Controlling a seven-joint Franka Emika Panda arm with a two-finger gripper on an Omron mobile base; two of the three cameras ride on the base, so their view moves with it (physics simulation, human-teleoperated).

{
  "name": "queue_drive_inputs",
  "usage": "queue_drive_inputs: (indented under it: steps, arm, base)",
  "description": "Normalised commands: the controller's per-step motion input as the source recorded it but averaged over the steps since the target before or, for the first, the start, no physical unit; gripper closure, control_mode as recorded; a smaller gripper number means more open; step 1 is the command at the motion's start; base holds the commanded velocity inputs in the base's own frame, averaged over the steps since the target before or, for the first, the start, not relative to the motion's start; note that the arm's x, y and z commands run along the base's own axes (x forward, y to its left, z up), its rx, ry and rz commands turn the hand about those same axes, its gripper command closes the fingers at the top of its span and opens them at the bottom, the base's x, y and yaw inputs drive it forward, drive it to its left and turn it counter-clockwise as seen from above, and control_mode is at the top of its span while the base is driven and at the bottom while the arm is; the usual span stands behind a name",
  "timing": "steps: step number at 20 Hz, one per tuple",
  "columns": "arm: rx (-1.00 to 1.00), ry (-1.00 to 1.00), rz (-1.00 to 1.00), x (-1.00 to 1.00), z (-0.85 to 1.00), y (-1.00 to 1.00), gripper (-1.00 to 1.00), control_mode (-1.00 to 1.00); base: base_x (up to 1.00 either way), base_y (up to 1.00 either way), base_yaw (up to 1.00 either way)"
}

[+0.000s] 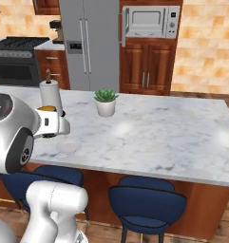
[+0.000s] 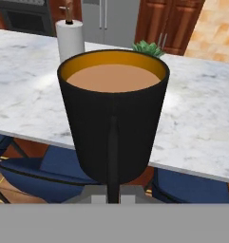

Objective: Pick the cup of tea, navigate to the dining table, and place it on the saucer.

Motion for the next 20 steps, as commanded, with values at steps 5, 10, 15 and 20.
queue_drive_inputs:
  steps: [5,10,15,20]
  arm:
    - [0.0,0.0,0.0,0.0,0.0,0.0,1.0,1.0]
    - [0.0,0.08,0.01,0.53,0.0,0.01,1.0,-1.0]
    - [0.0,0.21,0.14,1.0,-0.02,0.04,1.0,-1.0]
    - [0.0,0.2,0.26,1.0,-0.24,0.0,1.0,-1.0]
  base:
    - [0.0,0.0,0.0]
    - [0.05,0.0,0.0]
    - [0.0,0.0,0.0]
    - [0.0,0.0,0.0]
